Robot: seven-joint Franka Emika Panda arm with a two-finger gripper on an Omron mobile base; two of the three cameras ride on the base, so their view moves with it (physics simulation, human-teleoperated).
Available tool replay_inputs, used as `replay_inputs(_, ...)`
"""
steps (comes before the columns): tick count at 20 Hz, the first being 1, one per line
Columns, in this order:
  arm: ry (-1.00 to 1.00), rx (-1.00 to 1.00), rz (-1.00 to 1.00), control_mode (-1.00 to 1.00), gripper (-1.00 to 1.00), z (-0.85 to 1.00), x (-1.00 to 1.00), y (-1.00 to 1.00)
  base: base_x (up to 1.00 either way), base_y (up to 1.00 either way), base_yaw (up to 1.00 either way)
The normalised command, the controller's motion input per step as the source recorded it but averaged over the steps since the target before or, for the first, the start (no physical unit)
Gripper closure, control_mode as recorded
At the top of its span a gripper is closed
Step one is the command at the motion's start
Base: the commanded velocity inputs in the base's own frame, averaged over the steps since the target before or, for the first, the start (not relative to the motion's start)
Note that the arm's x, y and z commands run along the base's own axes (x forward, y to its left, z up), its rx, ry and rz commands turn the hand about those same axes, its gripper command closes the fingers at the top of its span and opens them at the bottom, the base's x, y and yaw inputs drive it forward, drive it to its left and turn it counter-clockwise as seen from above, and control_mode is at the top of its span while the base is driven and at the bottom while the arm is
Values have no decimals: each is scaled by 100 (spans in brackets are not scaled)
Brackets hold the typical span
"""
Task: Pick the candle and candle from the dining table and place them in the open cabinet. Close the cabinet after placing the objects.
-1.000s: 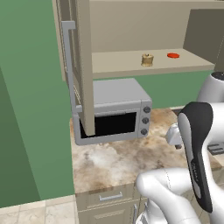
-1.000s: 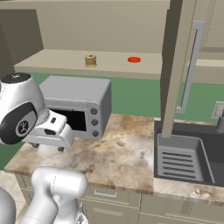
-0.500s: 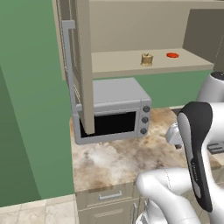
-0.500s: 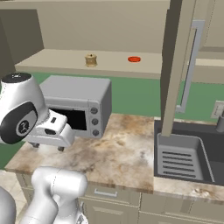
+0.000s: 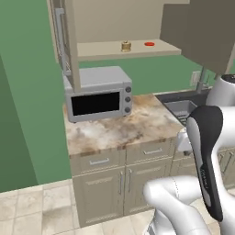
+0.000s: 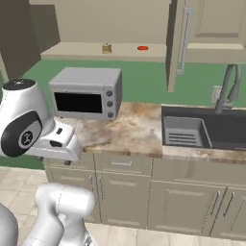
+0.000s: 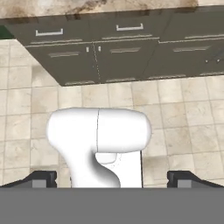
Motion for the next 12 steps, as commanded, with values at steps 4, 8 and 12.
replay_inputs(4,0,0,0,100,-100,0,0,0,-100,-5,-31)
replay_inputs(8,0,0,0,100,-100,0,0,0,-79,-28,-54)
replay_inputs(12,0,0,0,100,-100,0,0,0,-3,-7,-88)
